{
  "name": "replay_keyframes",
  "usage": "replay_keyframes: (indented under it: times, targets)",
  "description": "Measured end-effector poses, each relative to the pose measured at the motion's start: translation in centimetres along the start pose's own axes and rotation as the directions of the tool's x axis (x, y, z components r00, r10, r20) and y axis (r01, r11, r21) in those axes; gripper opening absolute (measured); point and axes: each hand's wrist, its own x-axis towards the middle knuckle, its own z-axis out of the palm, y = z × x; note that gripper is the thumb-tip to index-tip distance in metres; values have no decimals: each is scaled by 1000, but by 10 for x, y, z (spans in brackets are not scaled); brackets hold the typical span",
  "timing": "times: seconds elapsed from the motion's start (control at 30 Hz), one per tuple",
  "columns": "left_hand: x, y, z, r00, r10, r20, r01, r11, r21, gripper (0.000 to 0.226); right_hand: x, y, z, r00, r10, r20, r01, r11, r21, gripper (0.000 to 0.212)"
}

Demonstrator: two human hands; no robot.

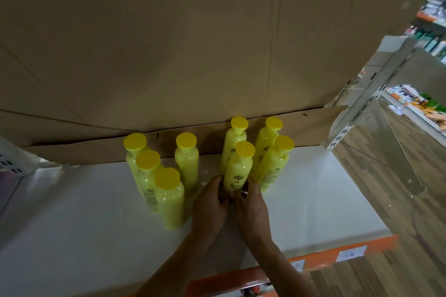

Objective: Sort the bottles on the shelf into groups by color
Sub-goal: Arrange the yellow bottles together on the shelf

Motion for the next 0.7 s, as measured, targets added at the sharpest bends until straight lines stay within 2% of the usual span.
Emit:
replay_keyframes:
  times: [0.33, 0.7]
  targets:
    - [9, 7, 3, 999, -12, -32, 17, 987, 158, 50, 6, -1, -1, 999, -45, 18, 47, 994, -98, 44]
    - [6, 13, 7, 996, -3, -92, 20, 984, 179, 52, 3, 8, -4, 995, -77, 56, 84, 989, -121, 44]
